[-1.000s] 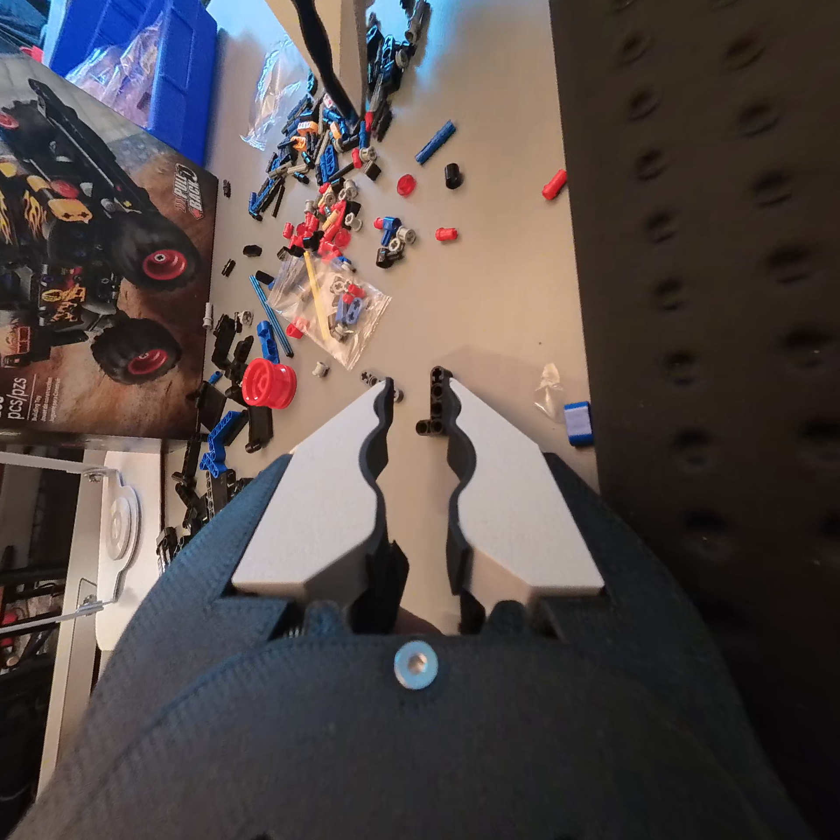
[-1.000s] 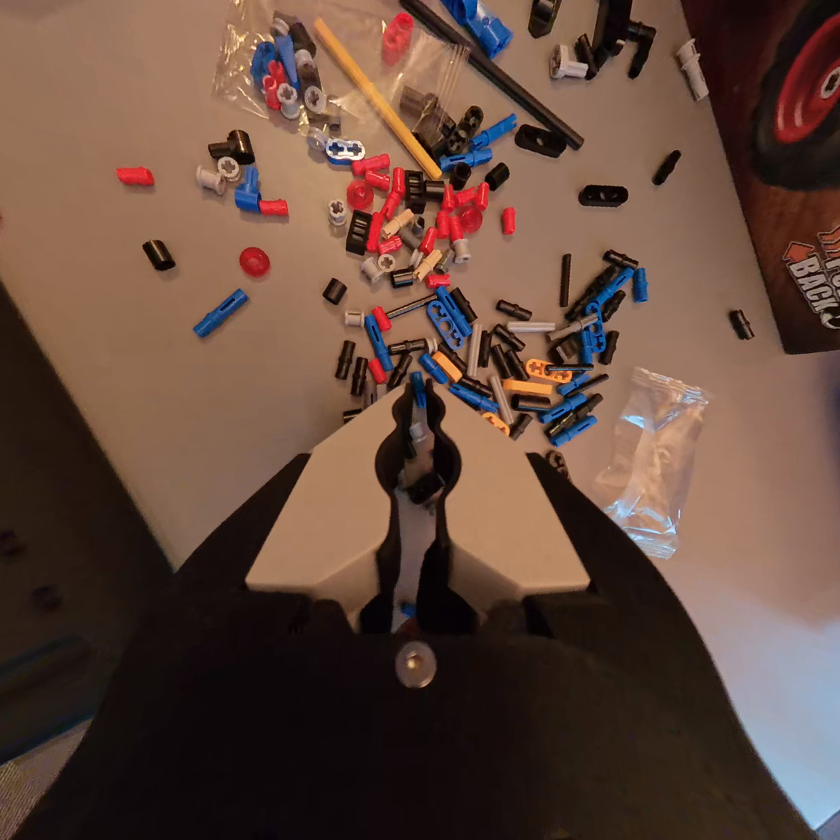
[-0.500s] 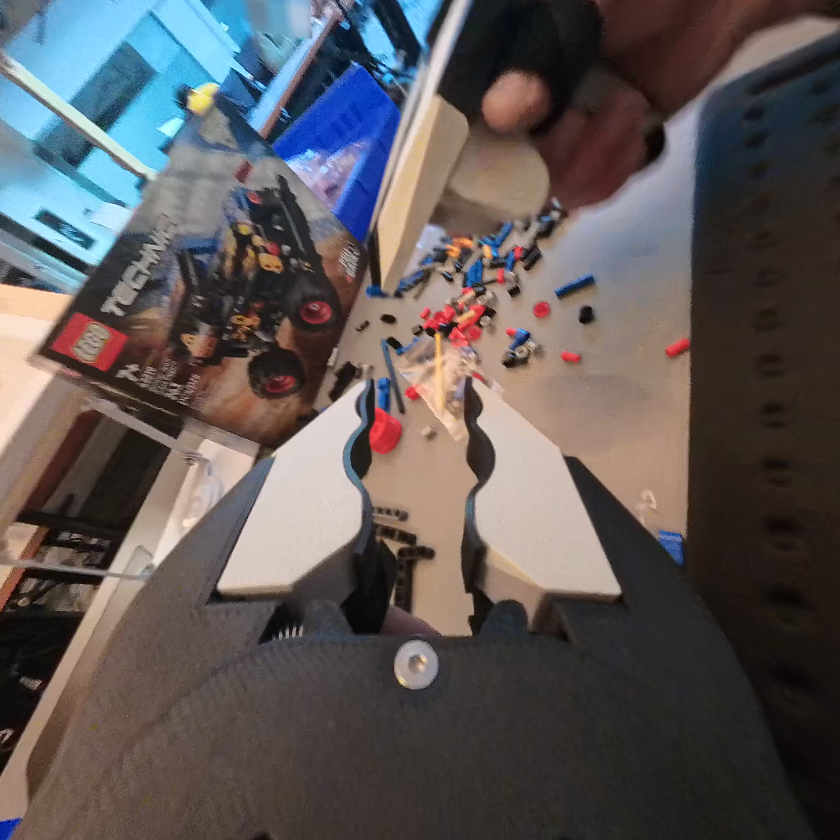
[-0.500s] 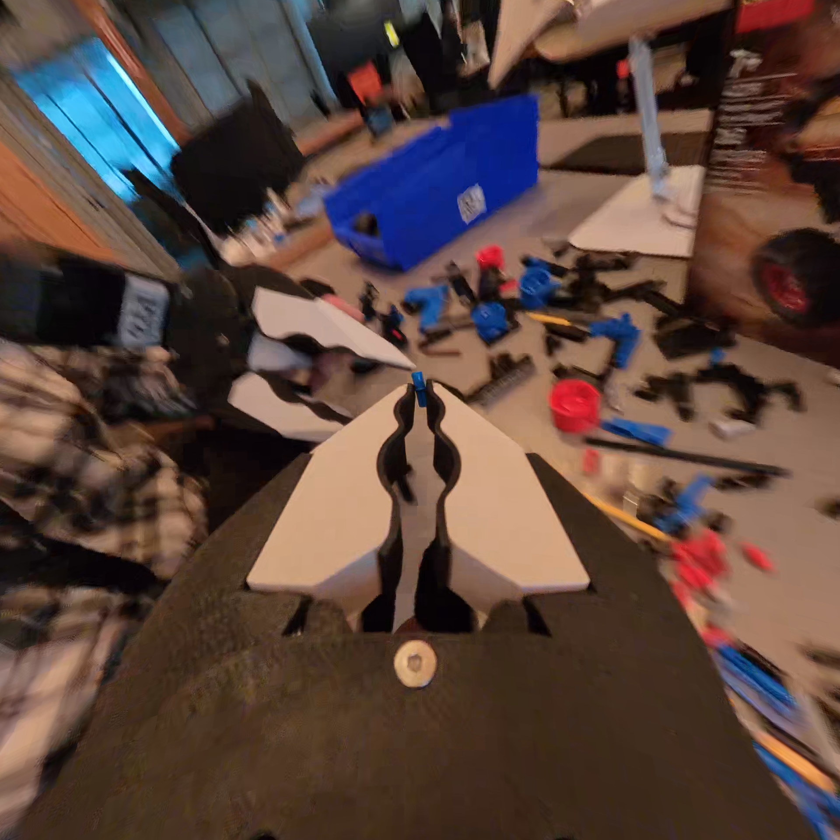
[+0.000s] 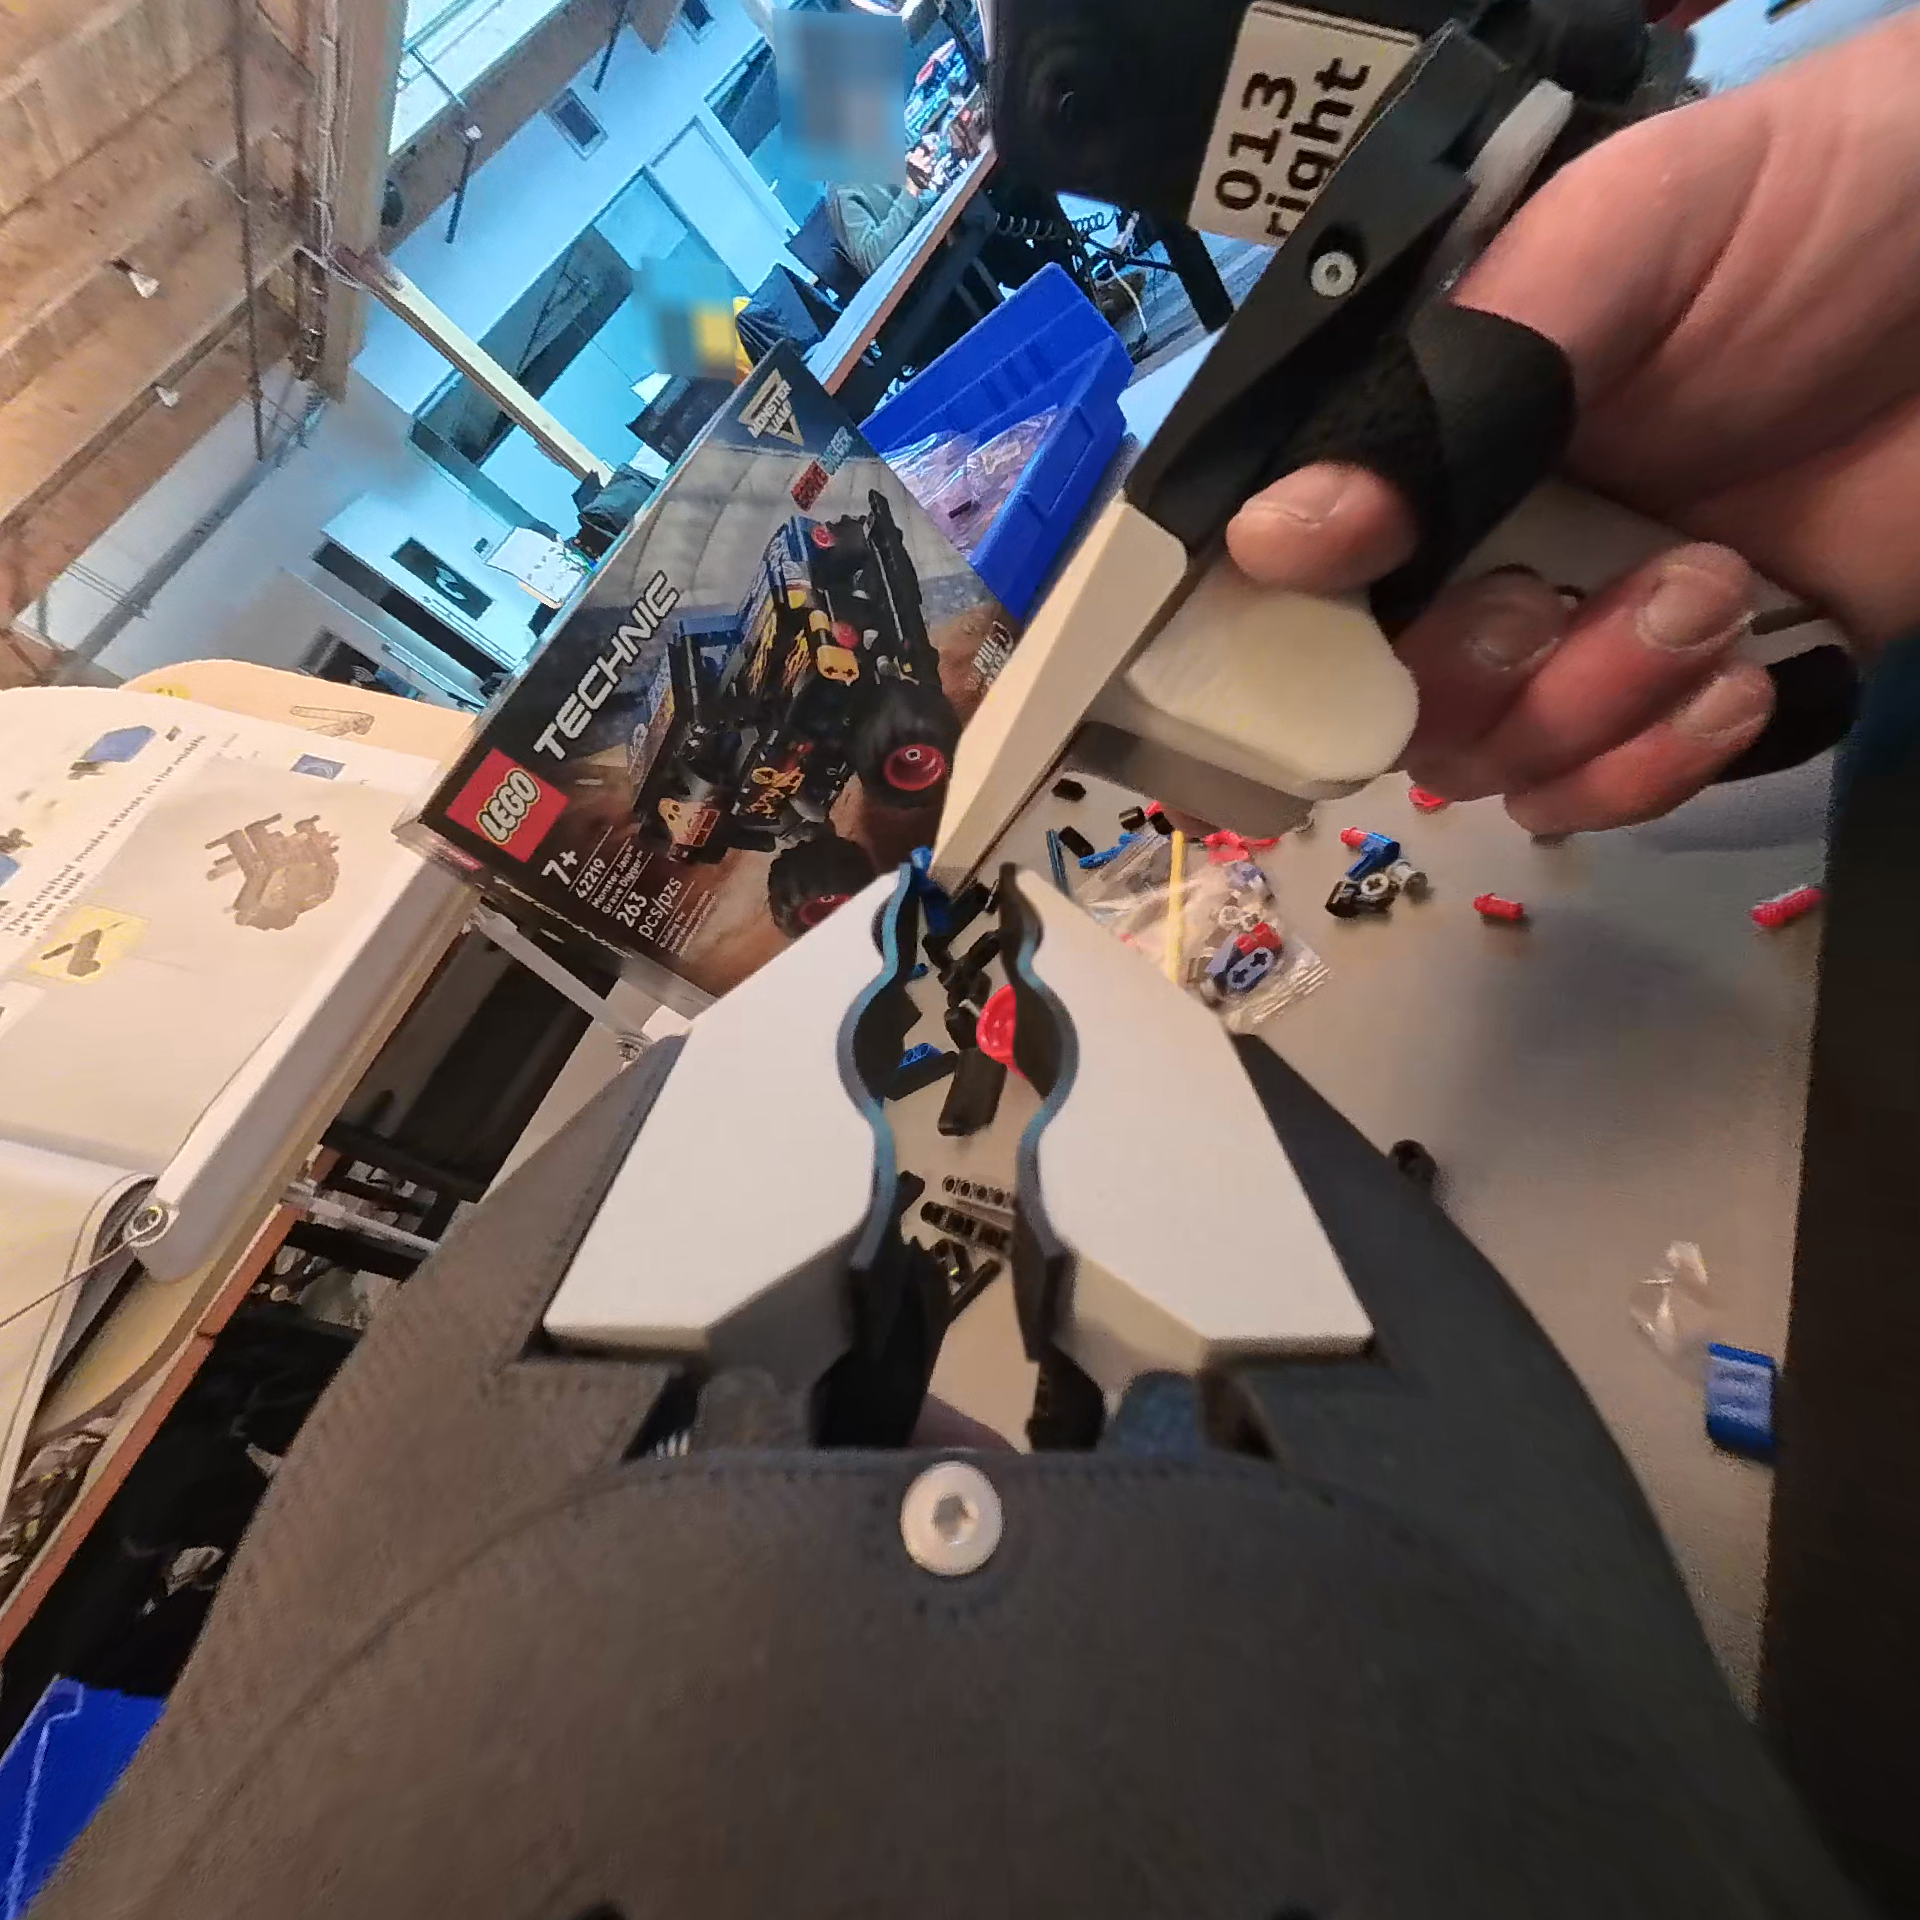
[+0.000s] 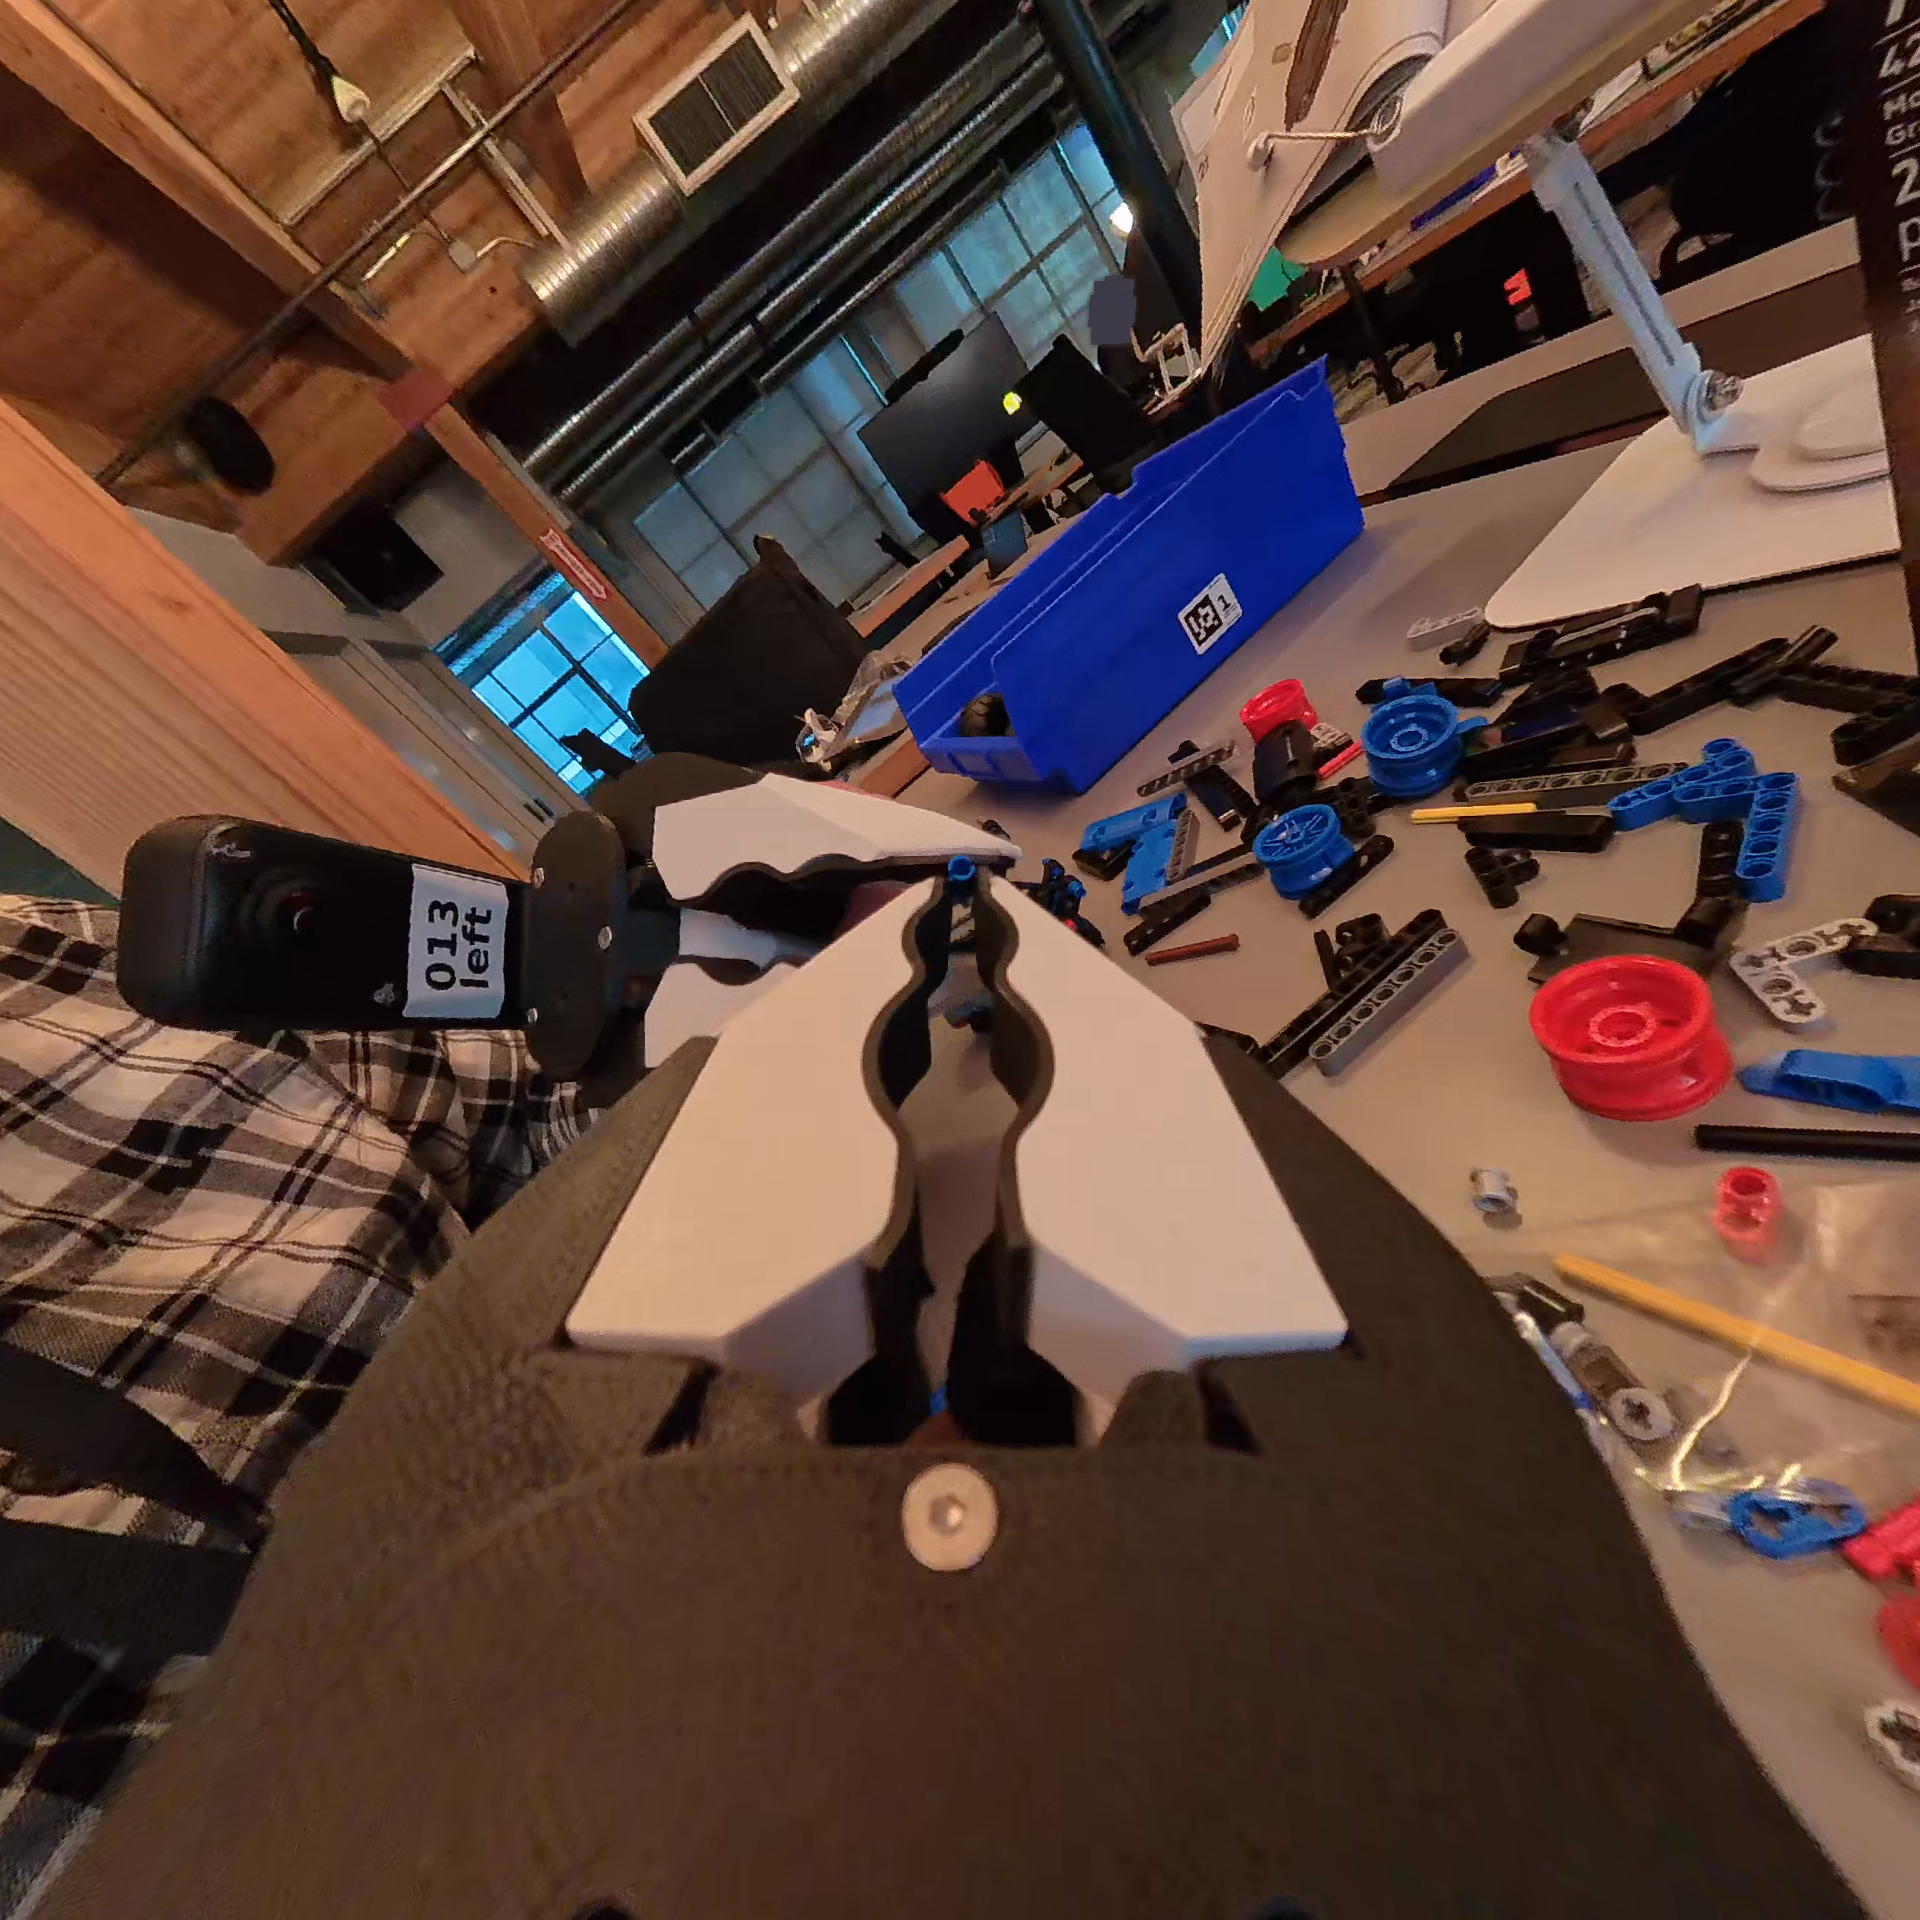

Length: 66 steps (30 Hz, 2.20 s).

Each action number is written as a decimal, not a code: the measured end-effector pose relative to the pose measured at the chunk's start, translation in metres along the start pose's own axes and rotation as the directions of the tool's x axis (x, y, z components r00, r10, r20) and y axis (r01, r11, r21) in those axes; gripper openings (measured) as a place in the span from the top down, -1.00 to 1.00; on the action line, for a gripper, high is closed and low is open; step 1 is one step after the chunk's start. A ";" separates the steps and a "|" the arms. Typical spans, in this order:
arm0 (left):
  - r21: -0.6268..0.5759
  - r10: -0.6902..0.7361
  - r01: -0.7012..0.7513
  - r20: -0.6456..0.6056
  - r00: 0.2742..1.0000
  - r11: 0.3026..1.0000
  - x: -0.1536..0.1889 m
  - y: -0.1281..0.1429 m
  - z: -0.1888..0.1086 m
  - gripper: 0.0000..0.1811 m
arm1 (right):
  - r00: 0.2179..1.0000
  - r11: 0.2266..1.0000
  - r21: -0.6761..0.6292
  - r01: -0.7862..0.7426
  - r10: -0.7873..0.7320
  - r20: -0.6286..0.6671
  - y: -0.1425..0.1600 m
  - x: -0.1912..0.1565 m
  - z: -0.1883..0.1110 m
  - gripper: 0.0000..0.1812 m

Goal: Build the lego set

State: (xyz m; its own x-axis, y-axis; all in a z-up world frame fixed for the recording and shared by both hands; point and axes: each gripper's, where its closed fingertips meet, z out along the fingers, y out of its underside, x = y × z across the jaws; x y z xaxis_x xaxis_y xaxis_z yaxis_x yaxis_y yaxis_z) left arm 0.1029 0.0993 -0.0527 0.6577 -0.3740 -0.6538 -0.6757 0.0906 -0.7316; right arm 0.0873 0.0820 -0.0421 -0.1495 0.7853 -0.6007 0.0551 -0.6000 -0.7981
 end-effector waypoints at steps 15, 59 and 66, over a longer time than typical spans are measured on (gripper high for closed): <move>-0.023 0.191 -0.191 -0.003 0.982 0.981 0.002 0.005 -0.002 0.95 | 0.998 0.997 -0.058 0.059 -0.060 -0.026 0.006 0.000 0.000 0.94; -0.272 -0.009 -0.153 -0.514 0.858 0.950 0.099 0.074 -0.017 0.94 | 0.580 -0.046 -0.730 0.682 -0.574 0.578 0.115 0.044 -0.032 0.97; -0.254 -0.018 -0.138 -0.526 0.850 0.957 0.099 0.074 -0.017 0.94 | 0.420 -0.253 -0.571 0.781 -0.465 0.779 0.116 0.044 -0.034 0.97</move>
State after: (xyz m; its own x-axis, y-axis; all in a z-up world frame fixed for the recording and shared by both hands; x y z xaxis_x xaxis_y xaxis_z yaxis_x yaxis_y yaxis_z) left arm 0.1123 0.0528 -0.1686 0.3961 -0.8052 -0.4414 -0.8220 -0.0966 -0.5613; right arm 0.1204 0.0518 -0.1626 -0.8579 0.4899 0.1551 0.4333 0.8519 -0.2940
